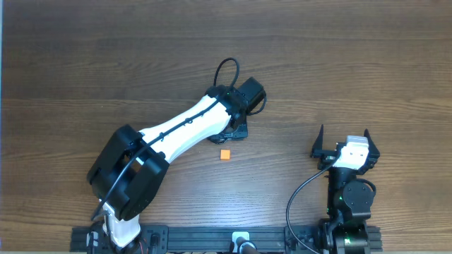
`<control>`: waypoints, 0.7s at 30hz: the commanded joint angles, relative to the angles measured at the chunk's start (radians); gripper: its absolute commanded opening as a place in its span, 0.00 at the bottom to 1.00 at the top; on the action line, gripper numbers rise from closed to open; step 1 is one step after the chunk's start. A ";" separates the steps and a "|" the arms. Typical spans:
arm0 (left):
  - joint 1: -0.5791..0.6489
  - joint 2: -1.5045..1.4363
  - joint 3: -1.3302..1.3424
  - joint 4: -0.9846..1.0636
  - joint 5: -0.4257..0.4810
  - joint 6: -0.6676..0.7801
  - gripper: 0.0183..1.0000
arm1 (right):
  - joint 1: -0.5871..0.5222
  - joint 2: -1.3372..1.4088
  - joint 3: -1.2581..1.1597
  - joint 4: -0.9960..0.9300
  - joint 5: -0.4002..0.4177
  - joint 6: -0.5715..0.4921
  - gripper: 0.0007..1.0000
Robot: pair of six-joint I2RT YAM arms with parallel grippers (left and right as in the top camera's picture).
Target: Stack Cubes
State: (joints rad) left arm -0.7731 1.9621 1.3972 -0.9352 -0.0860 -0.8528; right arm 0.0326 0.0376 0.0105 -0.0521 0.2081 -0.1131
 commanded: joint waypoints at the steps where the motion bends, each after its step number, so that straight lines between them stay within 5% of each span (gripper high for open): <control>1: -0.002 0.015 0.011 -0.002 -0.016 0.012 0.59 | 0.005 -0.005 -0.005 -0.003 -0.009 -0.004 0.99; 4: -0.004 0.014 0.011 -0.005 -0.008 0.012 0.71 | 0.005 -0.005 -0.005 -0.003 -0.009 -0.004 0.99; 21: -0.100 -0.027 -0.063 -0.036 0.038 -0.030 0.71 | 0.005 -0.005 -0.005 -0.003 -0.009 -0.004 0.99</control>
State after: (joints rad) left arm -0.8768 1.9617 1.3857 -0.9756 -0.0662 -0.8558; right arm 0.0326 0.0376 0.0105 -0.0521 0.2081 -0.1131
